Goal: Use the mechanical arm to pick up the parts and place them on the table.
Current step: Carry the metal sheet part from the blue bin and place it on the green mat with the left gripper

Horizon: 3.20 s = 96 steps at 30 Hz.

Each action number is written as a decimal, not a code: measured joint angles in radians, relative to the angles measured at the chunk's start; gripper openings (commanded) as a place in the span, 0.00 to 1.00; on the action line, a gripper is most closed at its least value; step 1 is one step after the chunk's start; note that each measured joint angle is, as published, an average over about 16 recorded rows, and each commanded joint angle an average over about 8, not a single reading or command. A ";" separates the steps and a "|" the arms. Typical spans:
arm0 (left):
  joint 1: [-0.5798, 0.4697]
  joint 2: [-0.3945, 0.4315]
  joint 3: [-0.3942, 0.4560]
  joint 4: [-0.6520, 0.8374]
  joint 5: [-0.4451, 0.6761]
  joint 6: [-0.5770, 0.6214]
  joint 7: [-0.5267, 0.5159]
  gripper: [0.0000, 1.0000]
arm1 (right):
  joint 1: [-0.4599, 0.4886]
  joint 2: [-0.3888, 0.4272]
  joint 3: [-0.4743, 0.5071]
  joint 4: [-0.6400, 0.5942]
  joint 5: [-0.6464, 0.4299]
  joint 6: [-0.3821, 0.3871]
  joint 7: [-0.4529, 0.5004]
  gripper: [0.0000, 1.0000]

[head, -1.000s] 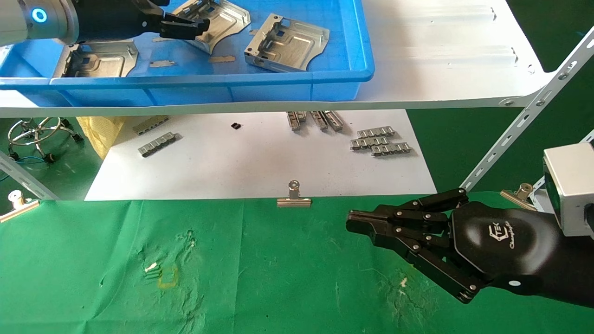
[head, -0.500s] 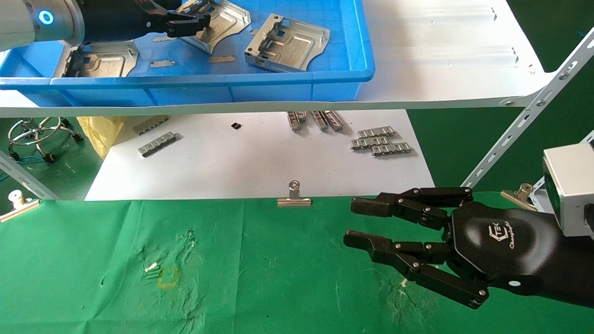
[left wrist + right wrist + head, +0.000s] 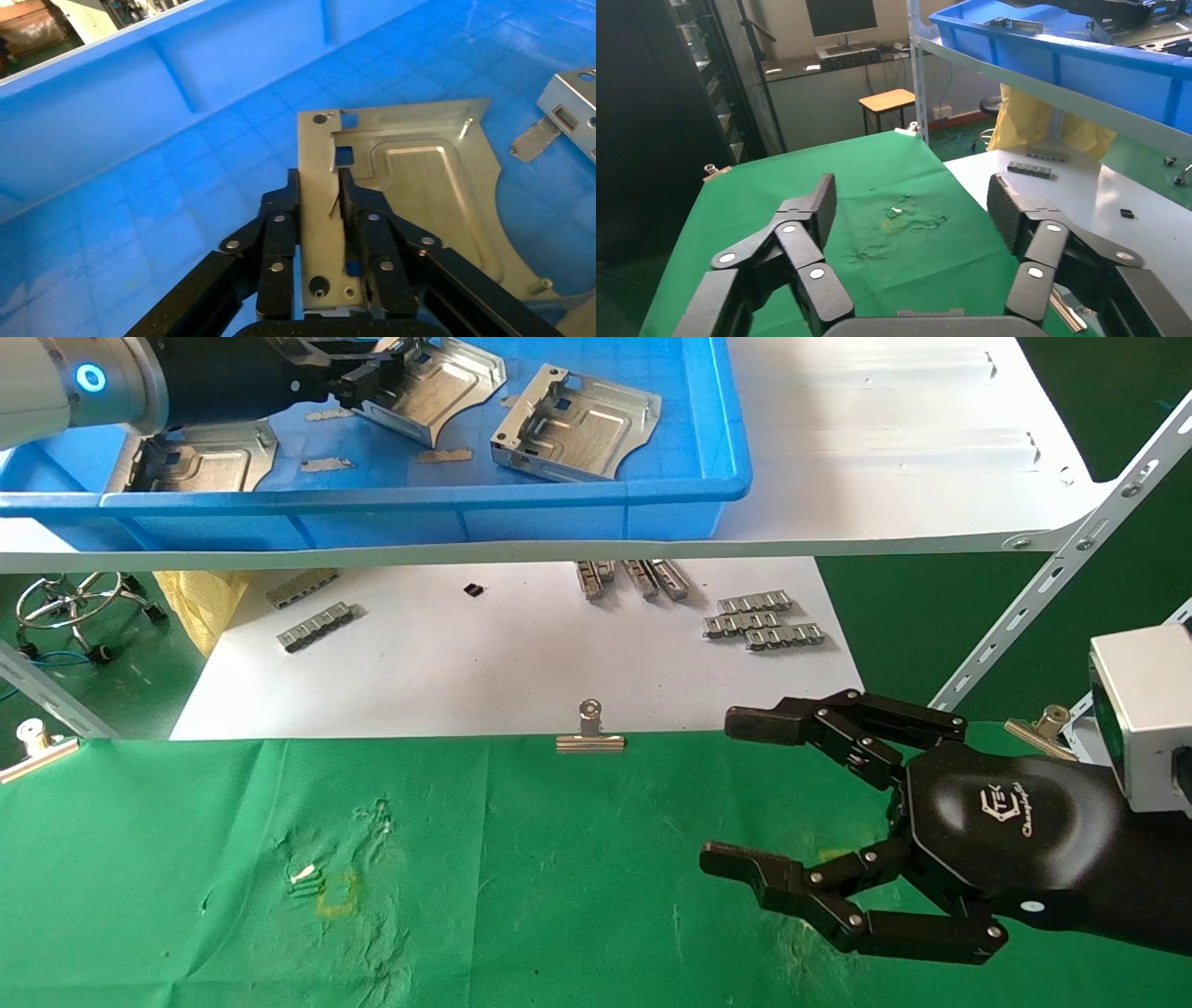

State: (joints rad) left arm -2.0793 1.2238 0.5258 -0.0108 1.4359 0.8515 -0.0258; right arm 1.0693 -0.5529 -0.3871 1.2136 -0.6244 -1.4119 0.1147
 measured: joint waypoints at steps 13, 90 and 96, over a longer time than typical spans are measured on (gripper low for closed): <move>-0.029 -0.105 -0.037 -0.050 -0.057 0.239 0.079 0.00 | 0.000 0.000 0.000 0.000 0.000 0.000 0.000 1.00; 0.501 -0.422 0.310 -0.097 -0.405 0.720 0.979 1.00 | 0.000 0.000 0.000 0.000 0.000 0.000 0.000 1.00; 0.533 -0.429 0.294 -0.076 -0.445 0.735 0.901 1.00 | 0.000 0.000 0.000 0.000 0.000 0.000 0.000 1.00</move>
State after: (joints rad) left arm -1.5463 0.7944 0.8196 -0.0873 0.9909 1.5861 0.8750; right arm 1.0693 -0.5529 -0.3871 1.2136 -0.6244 -1.4119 0.1147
